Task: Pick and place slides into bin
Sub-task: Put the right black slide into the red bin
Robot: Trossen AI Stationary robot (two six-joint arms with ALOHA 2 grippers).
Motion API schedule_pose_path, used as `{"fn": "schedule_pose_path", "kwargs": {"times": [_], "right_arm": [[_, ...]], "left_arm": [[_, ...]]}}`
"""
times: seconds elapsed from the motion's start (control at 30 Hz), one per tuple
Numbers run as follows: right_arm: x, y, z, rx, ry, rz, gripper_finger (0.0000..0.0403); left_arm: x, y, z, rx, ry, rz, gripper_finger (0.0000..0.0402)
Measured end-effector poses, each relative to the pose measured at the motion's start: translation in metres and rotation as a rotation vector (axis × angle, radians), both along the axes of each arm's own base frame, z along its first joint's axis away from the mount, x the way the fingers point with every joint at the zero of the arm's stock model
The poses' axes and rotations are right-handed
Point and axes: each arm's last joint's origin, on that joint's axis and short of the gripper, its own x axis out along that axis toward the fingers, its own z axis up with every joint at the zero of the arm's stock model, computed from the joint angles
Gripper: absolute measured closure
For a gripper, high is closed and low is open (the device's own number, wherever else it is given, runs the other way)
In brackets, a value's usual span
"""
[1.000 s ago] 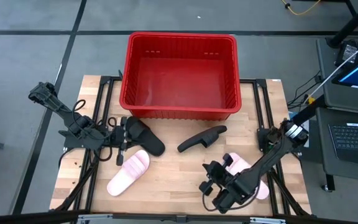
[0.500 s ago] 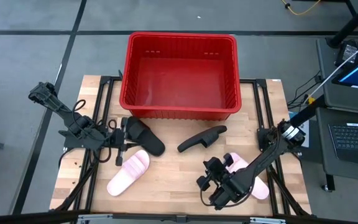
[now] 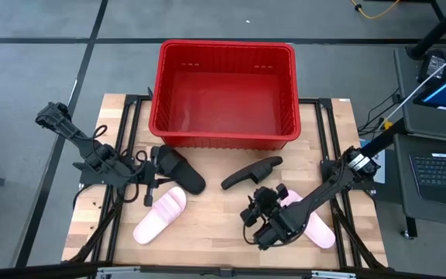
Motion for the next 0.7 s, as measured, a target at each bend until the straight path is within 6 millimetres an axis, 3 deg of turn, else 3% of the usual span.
{"fn": "schedule_pose_path", "kwargs": {"times": [0.23,0.37,0.7], "right_arm": [[0.009,-0.02,-0.002,0.063,0.028,-0.108,0.0198],[0.014,-0.03,-0.004,0.174,0.116,-0.154,0.0208],[0.024,-0.053,-0.004,0.196,0.087,-0.267,0.0234]], "left_arm": [[-0.001,0.001,-0.003,0.025,0.029,0.007,0.0398],[-0.001,0.001,-0.003,0.025,0.03,0.007,0.0398],[-0.001,0.001,-0.003,0.027,0.032,0.007,0.0398]]}}
